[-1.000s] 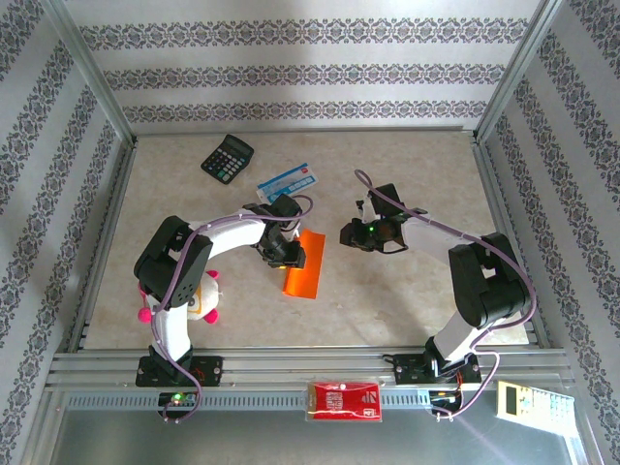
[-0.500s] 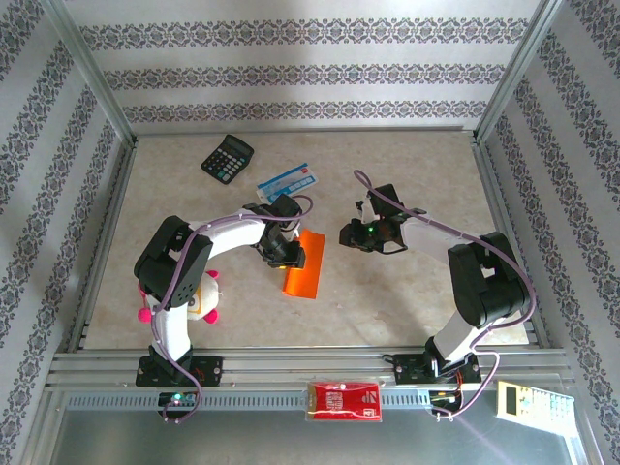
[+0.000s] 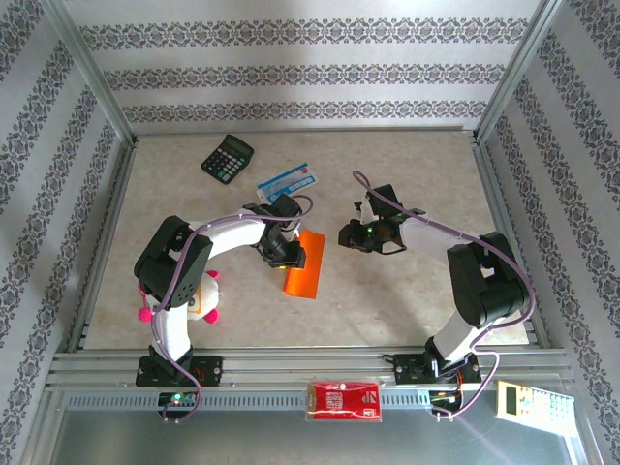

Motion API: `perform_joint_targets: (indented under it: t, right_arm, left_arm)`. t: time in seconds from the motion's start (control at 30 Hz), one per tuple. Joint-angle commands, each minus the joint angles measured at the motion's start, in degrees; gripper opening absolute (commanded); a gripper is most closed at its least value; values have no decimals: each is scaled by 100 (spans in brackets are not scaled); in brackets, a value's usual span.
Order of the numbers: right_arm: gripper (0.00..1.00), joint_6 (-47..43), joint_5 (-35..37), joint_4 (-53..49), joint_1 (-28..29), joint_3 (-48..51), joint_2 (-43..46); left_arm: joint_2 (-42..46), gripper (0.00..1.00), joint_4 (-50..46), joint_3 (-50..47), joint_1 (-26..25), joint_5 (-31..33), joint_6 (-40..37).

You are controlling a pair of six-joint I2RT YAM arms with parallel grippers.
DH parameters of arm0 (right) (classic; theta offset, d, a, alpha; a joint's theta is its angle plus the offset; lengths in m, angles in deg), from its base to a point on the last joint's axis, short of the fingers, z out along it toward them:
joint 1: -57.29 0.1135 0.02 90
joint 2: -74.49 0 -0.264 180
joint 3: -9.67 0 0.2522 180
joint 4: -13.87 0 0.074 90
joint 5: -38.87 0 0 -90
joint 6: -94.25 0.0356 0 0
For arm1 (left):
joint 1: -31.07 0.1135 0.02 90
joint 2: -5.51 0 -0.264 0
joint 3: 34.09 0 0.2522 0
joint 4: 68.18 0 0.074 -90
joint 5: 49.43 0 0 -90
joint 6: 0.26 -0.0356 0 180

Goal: Fold a paper plane with a square sheet of paper (pick it up from the middle)
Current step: Hold the paper at the center of the table.

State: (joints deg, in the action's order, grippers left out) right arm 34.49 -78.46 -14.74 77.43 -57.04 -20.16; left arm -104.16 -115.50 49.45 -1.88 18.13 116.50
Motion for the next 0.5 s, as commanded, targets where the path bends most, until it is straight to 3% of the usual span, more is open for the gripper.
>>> perform_joint_targets:
  t: [0.0, 0.47]
  right_arm:
    - [28, 82, -17, 1, 62, -4, -54]
    - [28, 145, -13, 53, 153, -21, -131]
  left_arm:
    - [-327, 37, -382, -210, 34, 481, -66]
    - [-371, 38, -381, -194, 36, 468, -83]
